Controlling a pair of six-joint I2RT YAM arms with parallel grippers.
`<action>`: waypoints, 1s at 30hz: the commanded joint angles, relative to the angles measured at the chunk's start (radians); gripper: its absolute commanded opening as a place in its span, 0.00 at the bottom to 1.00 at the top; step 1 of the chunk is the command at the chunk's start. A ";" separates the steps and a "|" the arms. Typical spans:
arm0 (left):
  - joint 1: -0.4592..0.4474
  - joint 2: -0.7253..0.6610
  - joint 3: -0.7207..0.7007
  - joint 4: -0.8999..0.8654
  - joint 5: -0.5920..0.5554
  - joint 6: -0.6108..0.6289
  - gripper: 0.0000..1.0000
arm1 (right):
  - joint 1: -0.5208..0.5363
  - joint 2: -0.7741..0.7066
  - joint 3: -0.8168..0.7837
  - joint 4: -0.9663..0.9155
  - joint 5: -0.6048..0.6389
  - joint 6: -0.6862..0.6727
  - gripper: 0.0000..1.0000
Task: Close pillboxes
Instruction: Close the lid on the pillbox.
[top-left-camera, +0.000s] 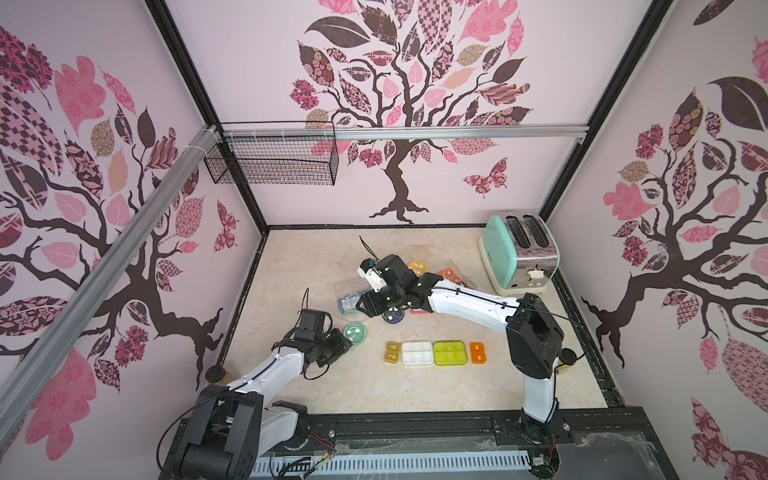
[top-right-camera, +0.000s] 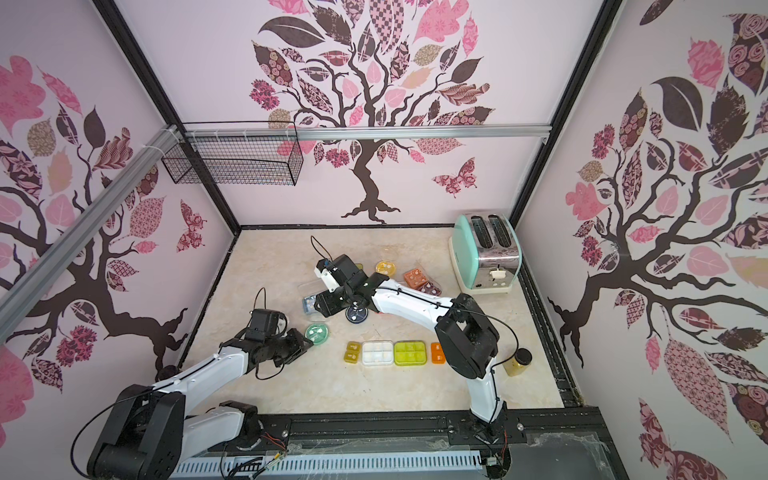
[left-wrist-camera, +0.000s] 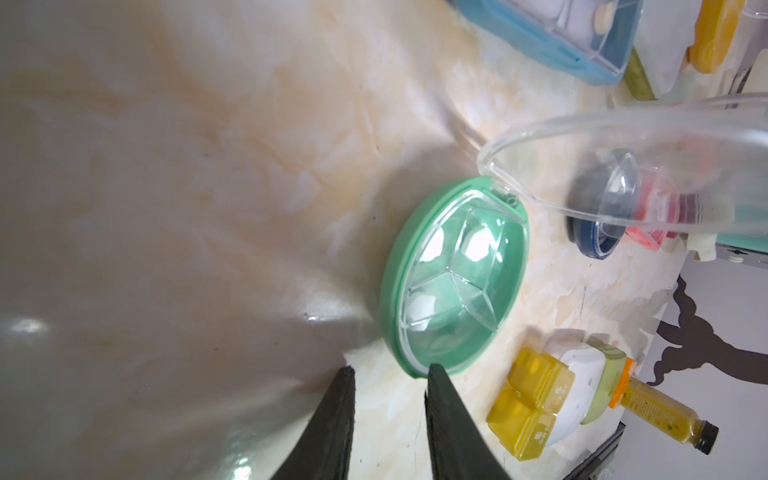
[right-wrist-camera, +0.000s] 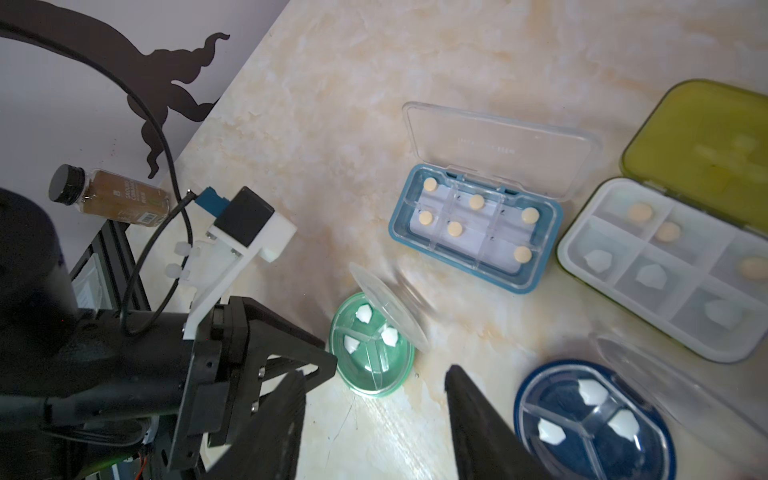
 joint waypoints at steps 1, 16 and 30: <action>-0.005 0.015 0.001 0.012 -0.010 0.025 0.32 | 0.001 0.039 0.044 0.047 -0.030 0.017 0.56; -0.004 0.013 0.002 0.008 -0.024 0.041 0.30 | 0.004 0.124 0.055 0.133 -0.124 0.018 0.62; -0.004 0.021 0.015 0.003 -0.029 0.050 0.29 | 0.004 0.143 0.053 0.144 -0.205 0.004 0.51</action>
